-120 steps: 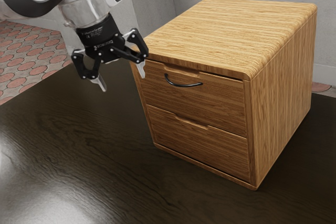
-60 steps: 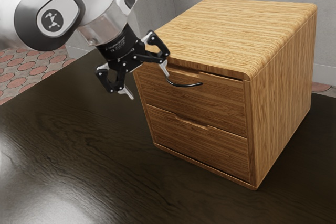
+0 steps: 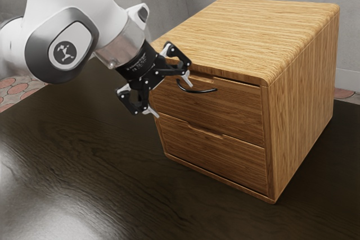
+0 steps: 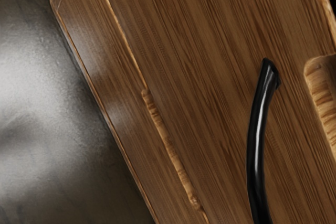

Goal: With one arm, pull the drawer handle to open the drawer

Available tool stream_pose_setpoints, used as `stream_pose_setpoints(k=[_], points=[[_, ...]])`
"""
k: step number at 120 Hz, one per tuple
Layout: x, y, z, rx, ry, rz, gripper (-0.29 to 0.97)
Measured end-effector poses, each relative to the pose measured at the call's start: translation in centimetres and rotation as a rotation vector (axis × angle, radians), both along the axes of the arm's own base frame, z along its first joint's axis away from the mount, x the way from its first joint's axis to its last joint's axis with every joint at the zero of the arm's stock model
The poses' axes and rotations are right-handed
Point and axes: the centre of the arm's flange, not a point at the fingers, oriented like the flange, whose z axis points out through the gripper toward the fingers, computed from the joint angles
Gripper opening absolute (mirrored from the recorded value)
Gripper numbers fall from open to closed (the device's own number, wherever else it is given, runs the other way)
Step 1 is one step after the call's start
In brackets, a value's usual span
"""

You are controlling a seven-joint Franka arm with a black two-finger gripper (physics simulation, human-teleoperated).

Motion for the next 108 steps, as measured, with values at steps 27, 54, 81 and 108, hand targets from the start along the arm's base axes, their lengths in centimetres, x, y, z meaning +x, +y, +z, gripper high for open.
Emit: stream_pose_setpoints(k=[27,54,81,108], points=[[0.0,0.4,-0.7,-0.020,-0.006,0.050,0.68],[1.0,0.5,-1.7,-0.030,0.001,0.084,0.68],[1.4,0.2,-2.1,-0.036,0.006,0.099,0.57],[1.2,-0.2,-1.8,-0.045,0.004,0.113,0.33]])
